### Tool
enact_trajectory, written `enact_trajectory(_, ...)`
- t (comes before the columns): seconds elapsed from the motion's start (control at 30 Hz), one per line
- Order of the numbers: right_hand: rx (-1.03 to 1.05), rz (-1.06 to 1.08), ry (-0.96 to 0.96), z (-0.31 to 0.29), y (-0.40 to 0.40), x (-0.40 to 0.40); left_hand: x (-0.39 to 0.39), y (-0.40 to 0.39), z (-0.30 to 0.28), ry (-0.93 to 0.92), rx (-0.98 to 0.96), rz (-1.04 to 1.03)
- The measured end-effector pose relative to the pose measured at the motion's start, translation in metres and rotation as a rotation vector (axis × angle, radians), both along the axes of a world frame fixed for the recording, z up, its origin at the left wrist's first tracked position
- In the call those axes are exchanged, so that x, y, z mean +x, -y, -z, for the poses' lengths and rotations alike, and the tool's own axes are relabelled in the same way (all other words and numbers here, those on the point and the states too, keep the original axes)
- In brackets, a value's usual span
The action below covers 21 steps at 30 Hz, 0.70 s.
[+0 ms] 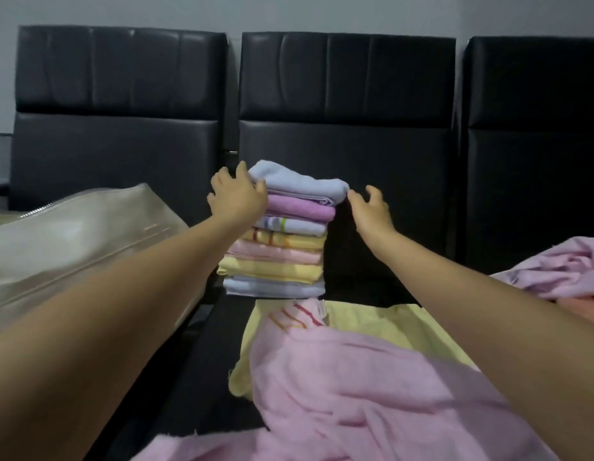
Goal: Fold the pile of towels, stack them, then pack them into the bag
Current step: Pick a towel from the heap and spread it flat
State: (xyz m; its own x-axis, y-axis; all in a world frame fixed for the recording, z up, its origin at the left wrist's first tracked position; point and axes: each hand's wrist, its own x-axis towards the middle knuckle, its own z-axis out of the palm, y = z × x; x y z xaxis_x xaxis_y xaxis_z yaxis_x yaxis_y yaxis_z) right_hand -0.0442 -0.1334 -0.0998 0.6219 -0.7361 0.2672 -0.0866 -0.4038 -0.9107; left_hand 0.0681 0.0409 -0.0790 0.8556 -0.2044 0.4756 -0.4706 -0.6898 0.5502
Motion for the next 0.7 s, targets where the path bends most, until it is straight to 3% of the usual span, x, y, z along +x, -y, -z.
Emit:
enact_trajectory(0.07,0.035,-0.047,-0.042,0.01,-0.01,-0.037,-0.029,-0.007,0.008,-0.012,-0.054,0.064)
enact_trajectory(0.17,0.059,-0.255,-0.236,0.029,-0.033,-0.091,-0.073,-0.014,0.029,-0.203,-0.074,0.14)
enact_trajectory(0.33,-0.357,-0.346,-0.576,0.071,-0.065,-0.142,-0.148,-0.034,0.077,-0.352,-0.091,0.242)
enact_trajectory(0.43,-0.496,-0.264,-0.704,0.092,-0.07,-0.152,-0.161,-0.051,0.101,-0.426,0.158,0.142)
enact_trajectory(0.5,-0.431,-0.283,-0.627,0.094,-0.069,-0.156,-0.156,-0.064,0.11,-0.544,0.215,0.105)
enact_trajectory(0.6,-0.169,-0.35,-0.382,0.084,-0.072,-0.168,-0.155,-0.083,0.118,-0.637,0.11,0.178)
enact_trajectory(0.7,0.186,-0.427,-0.165,0.072,-0.077,-0.183,-0.158,-0.092,0.121,-0.8,-0.19,0.273)
